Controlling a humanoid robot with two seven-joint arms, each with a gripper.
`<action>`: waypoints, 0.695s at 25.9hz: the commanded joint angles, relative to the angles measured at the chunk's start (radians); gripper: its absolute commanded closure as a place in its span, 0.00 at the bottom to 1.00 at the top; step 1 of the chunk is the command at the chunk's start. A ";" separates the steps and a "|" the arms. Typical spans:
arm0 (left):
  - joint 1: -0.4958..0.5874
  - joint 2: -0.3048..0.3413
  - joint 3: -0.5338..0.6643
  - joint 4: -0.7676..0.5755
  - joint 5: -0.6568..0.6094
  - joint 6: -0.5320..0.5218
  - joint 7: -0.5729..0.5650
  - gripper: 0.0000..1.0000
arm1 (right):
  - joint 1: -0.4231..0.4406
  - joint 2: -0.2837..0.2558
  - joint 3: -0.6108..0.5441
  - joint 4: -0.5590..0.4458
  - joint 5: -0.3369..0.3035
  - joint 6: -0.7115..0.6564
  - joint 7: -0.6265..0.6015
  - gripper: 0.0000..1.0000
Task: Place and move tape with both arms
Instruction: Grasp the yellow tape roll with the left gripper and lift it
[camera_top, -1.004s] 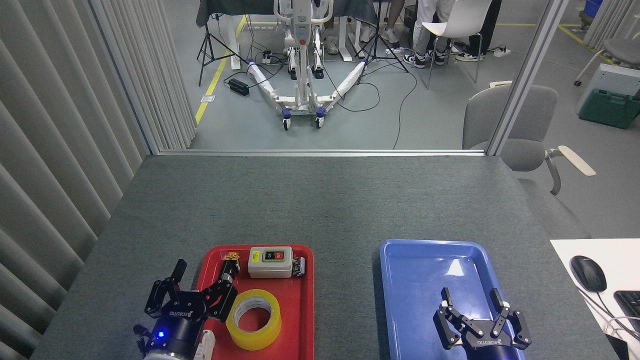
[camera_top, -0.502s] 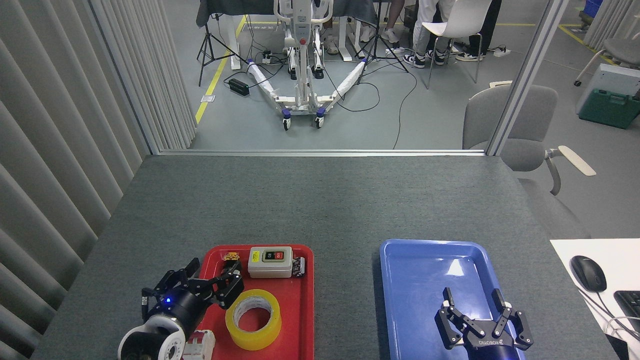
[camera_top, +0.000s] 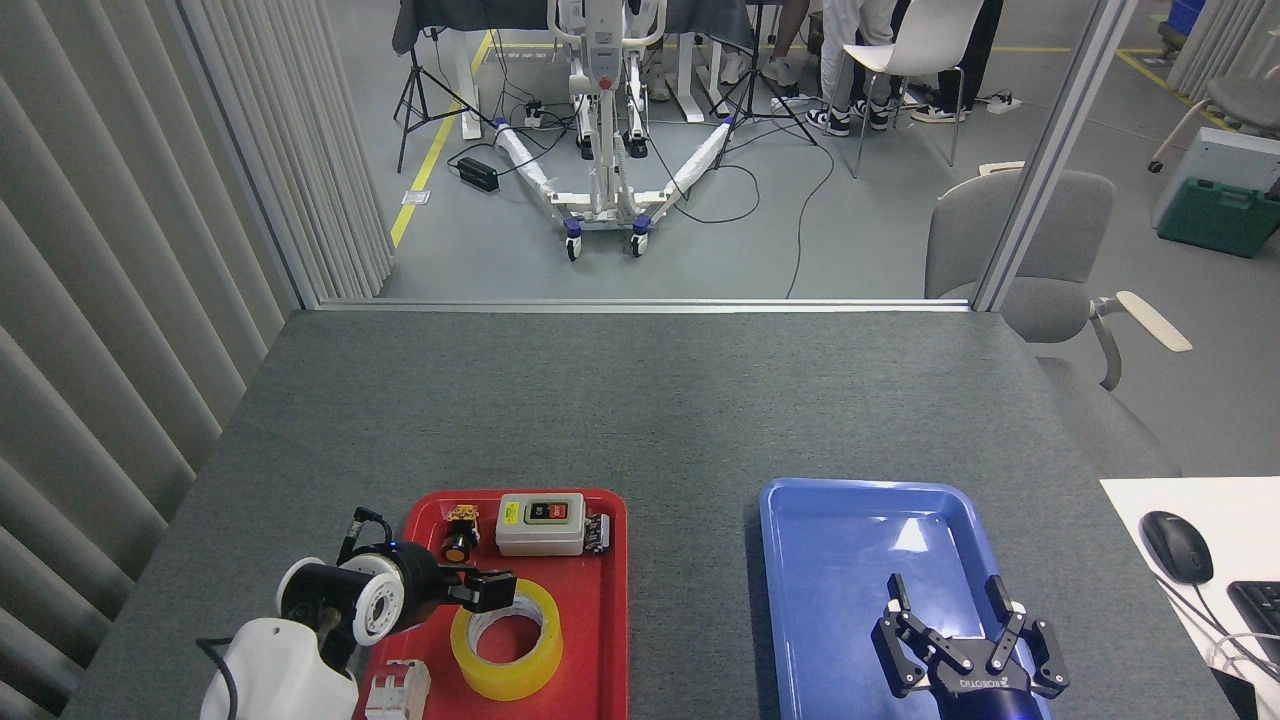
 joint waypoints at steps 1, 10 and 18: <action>-0.056 -0.005 -0.007 0.093 -0.005 0.009 -0.087 0.00 | 0.000 -0.003 0.002 -0.011 0.000 0.000 -0.009 0.00; -0.100 -0.017 -0.044 0.165 -0.005 0.006 -0.094 0.02 | 0.002 -0.003 0.004 -0.011 0.001 0.007 -0.011 0.00; -0.103 -0.011 -0.067 0.236 -0.006 0.007 -0.099 0.13 | 0.005 -0.003 0.005 -0.010 0.001 0.007 -0.012 0.00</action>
